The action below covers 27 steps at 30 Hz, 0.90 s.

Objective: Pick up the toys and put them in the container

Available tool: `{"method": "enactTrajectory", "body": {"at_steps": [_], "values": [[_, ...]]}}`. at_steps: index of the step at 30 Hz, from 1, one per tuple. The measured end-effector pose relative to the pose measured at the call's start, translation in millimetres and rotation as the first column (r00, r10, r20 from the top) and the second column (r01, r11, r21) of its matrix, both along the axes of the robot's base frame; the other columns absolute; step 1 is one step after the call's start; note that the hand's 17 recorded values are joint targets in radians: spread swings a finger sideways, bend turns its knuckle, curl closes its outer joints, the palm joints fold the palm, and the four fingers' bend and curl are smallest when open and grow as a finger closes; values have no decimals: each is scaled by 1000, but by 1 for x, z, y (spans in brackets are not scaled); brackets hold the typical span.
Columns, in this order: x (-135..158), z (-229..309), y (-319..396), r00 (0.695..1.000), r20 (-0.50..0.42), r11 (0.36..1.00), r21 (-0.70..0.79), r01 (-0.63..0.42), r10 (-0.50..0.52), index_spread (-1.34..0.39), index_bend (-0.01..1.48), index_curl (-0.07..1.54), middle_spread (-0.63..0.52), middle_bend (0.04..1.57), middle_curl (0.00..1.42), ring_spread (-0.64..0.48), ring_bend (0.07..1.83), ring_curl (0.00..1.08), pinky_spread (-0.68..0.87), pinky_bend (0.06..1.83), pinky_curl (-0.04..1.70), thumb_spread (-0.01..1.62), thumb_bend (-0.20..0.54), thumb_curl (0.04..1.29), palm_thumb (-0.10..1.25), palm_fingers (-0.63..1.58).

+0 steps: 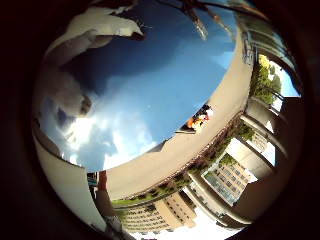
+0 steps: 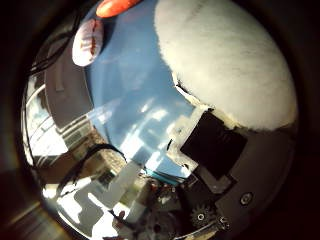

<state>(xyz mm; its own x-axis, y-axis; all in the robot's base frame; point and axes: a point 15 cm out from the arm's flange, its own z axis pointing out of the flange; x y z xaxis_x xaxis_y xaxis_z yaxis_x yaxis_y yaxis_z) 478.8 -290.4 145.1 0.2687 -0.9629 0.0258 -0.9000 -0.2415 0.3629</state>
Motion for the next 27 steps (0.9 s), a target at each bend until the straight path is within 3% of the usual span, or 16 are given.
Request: {"method": "enactTrajectory", "body": {"at_steps": [4, 8, 12, 14, 18, 24, 27], "values": [[9, 23, 16, 997, 73, 997, 81, 5, -11, -441, 362, 187, -196, 933, 745, -1, 1211, 679, 342, 1248, 397, 1062, 16, 467, 946, 1156], [13, 88, 40, 988, 157, 993, 112, -24, 6, -524, 533, 231, -202, 1026, 820, -42, 1260, 721, 287, 1380, 468, 1064, 15, 515, 999, 1134], [13, 167, 87, 968, 236, 990, 92, -108, 84, -590, 684, 293, -207, 1094, 891, -75, 1314, 761, 229, 1473, 537, 1072, -8, 558, 1007, 1054], [17, 208, 124, 944, 298, 982, 80, -173, 142, -618, 751, 330, -209, 1119, 923, -89, 1343, 783, 203, 1503, 572, 1078, -13, 579, 1006, 1015], [17, 282, 227, 857, 423, 937, 52, -347, 294, -647, 827, 386, -209, 1159, 964, -104, 1380, 811, 172, 1541, 619, 1083, -18, 609, 997, 960], [-5, 311, 374, 757, 459, 836, 53, -547, 465, -674, 919, 500, -212, 1224, 1018, -118, 1444, 839, 133, 1590, 687, 1084, -18, 652, 981, 882], [-19, 310, 429, 731, 455, 800, 64, -597, 509, -680, 942, 556, -212, 1251, 1034, -121, 1471, 847, 121, 1609, 714, 1086, -17, 669, 974, 849]]}}
